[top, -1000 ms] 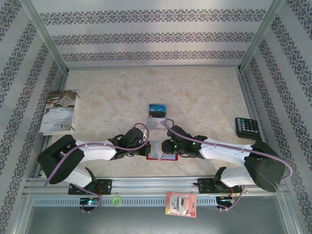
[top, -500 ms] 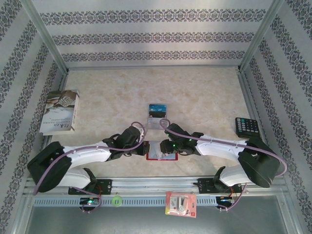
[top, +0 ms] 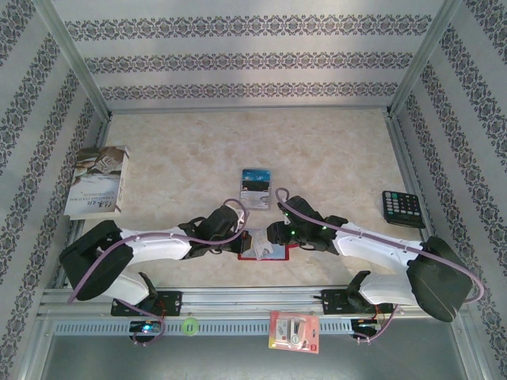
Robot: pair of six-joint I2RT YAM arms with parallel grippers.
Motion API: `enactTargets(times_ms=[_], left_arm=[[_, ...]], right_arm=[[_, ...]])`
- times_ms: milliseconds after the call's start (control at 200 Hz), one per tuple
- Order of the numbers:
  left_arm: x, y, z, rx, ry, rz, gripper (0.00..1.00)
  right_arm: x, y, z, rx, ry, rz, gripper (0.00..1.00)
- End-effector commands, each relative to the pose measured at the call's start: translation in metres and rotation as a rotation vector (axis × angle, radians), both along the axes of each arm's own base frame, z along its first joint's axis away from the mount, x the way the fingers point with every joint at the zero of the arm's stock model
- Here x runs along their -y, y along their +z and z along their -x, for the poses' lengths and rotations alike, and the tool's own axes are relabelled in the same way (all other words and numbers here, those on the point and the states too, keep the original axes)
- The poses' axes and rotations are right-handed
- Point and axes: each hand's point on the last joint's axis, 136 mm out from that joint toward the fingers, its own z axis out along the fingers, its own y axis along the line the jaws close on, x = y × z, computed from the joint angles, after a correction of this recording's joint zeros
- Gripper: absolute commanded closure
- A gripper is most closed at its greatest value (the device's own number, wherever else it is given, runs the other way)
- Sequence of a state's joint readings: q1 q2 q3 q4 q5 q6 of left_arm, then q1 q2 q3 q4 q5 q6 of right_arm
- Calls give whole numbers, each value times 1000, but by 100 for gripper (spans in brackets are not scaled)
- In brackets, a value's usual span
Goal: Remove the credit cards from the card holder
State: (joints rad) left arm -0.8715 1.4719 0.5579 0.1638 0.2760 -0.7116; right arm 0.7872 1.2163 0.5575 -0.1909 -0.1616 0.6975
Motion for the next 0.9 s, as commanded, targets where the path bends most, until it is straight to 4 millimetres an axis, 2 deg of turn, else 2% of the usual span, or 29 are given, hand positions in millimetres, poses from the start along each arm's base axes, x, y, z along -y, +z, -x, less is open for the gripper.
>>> enactTargets(times_ms=[0,255,460,749,894], left_arm=[[10,9,-12,56,12,16,100],[-1,-15,-11,23,44,-48,100],[-15,-37,-4,-32,62,-125,100],[-19,-48,4,-65,57,-131,100],[-16,-48,4,-67,54,-125,100]], right_arm=[[-4,1,7,-11,55,-26,64],[-19,-10,9,-54,100,-46,63],[-17,-26,8,-84,85,8,63],[-30,-32,8,-116,111,-36,63],[-34,-32,7,-121,111,-60,67]])
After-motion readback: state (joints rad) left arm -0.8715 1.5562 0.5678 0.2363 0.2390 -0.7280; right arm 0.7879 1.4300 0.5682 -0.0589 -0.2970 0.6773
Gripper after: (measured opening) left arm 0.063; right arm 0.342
